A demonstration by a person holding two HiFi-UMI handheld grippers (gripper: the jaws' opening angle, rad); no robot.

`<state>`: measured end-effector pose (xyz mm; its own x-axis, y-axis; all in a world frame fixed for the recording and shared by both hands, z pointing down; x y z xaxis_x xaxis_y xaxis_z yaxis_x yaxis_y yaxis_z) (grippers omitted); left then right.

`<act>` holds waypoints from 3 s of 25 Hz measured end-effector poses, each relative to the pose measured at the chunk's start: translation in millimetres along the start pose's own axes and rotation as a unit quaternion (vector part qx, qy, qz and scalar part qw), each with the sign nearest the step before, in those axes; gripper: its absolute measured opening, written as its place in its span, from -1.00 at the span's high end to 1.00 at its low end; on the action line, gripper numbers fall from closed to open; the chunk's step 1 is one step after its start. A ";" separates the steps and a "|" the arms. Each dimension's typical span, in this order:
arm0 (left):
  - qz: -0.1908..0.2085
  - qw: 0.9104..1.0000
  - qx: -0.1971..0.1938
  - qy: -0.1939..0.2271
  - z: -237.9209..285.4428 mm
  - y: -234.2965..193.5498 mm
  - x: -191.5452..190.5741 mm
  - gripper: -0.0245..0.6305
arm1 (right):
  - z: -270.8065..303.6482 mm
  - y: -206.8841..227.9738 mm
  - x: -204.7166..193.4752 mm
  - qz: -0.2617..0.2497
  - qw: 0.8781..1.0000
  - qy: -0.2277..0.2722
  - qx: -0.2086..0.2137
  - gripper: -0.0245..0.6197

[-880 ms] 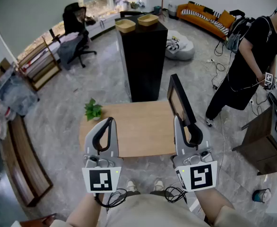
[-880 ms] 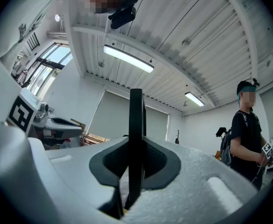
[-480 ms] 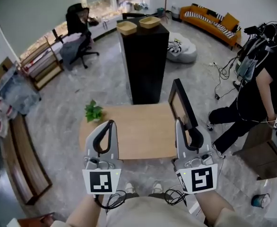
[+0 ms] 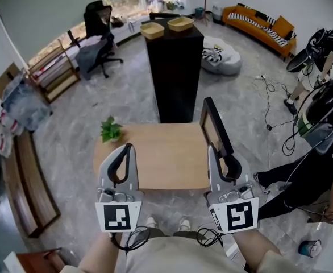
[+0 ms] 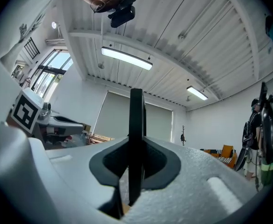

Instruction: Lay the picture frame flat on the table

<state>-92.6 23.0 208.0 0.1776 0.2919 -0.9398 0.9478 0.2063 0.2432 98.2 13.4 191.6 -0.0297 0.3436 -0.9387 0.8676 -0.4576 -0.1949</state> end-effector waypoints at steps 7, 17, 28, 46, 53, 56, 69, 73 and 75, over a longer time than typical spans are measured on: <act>0.016 0.999 0.027 -0.009 -1.9 19.0 4.1 0.87 | -11.1 19.5 -13.5 0.018 1.000 -0.001 0.020 0.79; 0.019 0.999 0.033 -0.011 8.7 25.1 1.6 0.86 | -7.4 31.6 -22.4 0.025 0.999 -0.001 0.022 0.79; 0.011 1.000 0.008 -0.012 38.7 7.9 -23.3 0.86 | 24.4 30.2 -42.9 0.017 1.000 -0.016 0.008 0.79; -0.023 0.998 -0.060 -0.009 108.9 -85.7 -81.4 0.86 | 135.1 -12.5 -68.2 -0.007 0.998 -0.039 -0.039 0.79; -0.031 0.997 -0.075 -0.006 124.5 -105.6 -94.2 0.86 | 153.0 -17.1 -73.8 -0.012 0.997 -0.047 -0.057 0.79; -0.032 0.997 -0.072 -0.005 128.6 -107.4 -96.2 0.86 | 157.0 -14.6 -77.0 -0.015 0.997 -0.051 -0.054 0.79; -0.021 0.998 -0.048 -0.040 145.8 -99.8 -125.7 0.86 | 166.9 0.8 -119.8 0.012 0.996 -0.087 -0.011 0.79; -0.023 0.996 -0.050 -0.063 150.8 -91.5 -147.5 0.86 | 169.4 3.5 -144.8 0.029 0.993 -0.117 0.004 0.79; -0.028 0.995 -0.050 -0.080 153.2 -88.3 -161.7 0.86 | 171.6 4.0 -160.5 0.038 0.990 -0.132 0.010 0.79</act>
<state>-164.4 -185.5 301.7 0.1727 0.1263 -0.9768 0.9280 0.3114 0.2044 21.2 -184.3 292.6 -0.0954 0.0813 -0.9921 0.8620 -0.4916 -0.1232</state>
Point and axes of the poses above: the fingertips, and each gripper's own axes: z forward along the fingers, y to its right, x out of its top, the point moved 1 cm from there along -z, backward along the fingers, and after that the axes turned 7 degrees about y, right-handed, at the moved point
